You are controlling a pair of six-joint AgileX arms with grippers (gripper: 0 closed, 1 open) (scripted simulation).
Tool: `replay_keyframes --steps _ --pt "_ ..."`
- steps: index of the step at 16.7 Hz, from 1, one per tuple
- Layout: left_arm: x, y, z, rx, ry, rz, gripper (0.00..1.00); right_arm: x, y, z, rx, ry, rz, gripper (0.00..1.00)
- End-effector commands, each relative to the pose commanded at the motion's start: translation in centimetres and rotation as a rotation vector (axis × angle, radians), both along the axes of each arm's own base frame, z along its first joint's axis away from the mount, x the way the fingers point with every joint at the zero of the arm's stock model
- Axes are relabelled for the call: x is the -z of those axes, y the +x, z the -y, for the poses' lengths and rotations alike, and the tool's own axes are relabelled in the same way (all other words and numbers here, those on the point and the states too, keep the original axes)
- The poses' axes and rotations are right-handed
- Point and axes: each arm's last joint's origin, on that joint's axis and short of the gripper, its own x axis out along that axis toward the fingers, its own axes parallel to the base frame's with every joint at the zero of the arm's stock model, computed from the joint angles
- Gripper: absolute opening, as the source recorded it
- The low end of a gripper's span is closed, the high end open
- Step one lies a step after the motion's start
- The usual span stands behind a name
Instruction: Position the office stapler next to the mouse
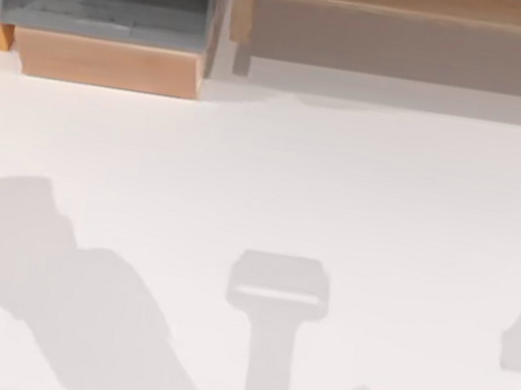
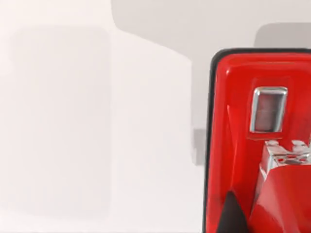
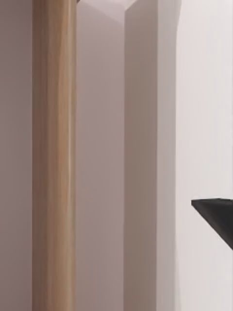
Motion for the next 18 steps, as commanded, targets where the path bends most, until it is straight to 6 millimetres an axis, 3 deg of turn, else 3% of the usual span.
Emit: replay_keyframes --steps 18 --pt "0.04 -0.25 0.46 0.042 -0.003 -0.026 0.00 0.00 0.00 0.00 0.000 0.000 0.000 1.00"
